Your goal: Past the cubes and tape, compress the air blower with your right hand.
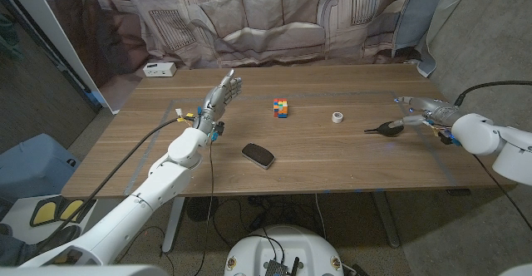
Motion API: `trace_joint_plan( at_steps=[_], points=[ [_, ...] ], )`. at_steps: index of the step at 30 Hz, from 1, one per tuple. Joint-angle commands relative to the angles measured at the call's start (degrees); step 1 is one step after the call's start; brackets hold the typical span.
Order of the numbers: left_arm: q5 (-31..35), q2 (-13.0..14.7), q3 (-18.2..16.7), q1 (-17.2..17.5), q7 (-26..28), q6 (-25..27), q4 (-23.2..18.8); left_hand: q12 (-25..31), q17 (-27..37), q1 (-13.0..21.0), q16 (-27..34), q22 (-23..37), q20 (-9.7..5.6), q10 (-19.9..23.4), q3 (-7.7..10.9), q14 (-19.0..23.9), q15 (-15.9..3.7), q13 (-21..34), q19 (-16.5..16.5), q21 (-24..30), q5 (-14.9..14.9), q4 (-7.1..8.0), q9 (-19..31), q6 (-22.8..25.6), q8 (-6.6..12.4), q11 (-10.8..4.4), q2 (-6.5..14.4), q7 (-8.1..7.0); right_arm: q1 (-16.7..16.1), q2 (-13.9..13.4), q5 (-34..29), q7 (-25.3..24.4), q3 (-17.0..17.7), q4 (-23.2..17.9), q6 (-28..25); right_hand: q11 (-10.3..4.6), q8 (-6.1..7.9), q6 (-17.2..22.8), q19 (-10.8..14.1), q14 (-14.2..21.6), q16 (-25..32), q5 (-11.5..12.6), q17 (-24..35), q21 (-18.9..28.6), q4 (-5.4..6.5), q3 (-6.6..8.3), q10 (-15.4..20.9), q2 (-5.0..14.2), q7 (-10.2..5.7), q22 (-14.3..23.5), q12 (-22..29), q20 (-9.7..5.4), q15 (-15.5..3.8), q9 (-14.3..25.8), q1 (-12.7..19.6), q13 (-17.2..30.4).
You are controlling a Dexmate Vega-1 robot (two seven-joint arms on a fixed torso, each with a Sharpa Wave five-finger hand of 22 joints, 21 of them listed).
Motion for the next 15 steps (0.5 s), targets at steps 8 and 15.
trace_joint_plan(
  at_steps=[8, 15],
  points=[
    [-0.3, -0.4, 0.1, -0.1, -0.4, -0.9, 0.7, -0.1, 0.1, -0.2, -0.1, 0.2, 0.04, 0.7, -0.19, 0.5, 0.0, 0.2, 0.5, -0.3, -0.1, -0.1, 0.3, 0.8, -0.28, 0.16, 0.3, 0.03, 8.9, -4.0, -1.2, 3.5, -9.8, -0.3, -0.8, -1.32, 1.03, 1.6, 0.3, -0.9, -0.1, 0.2, 0.2, -0.1, 0.15, 1.09, -0.7, 0.09, -1.56, 0.1, 0.1, 0.32, 0.23, 0.3, 2.6, -0.1],
    [-0.5, -0.7, 0.0, 0.3, -0.1, -1.2, 0.7, -0.2, 0.1, -0.2, -0.1, 0.2, 0.07, 0.8, -0.22, 0.6, -0.03, 0.2, 0.5, -0.4, -0.1, -0.11, 0.3, 0.8, -0.3, 0.1, 0.3, 0.01, 11.7, -3.7, 0.0, 4.9, -12.2, 1.0, -0.3, -1.63, 0.9, 1.3, 0.5, -0.8, 0.0, 0.2, 0.1, -0.1, 0.21, 1.1, -0.9, -0.02, -1.46, 0.1, 0.1, 0.12, 0.31, 0.3, 2.9, -0.1]
  ],
)
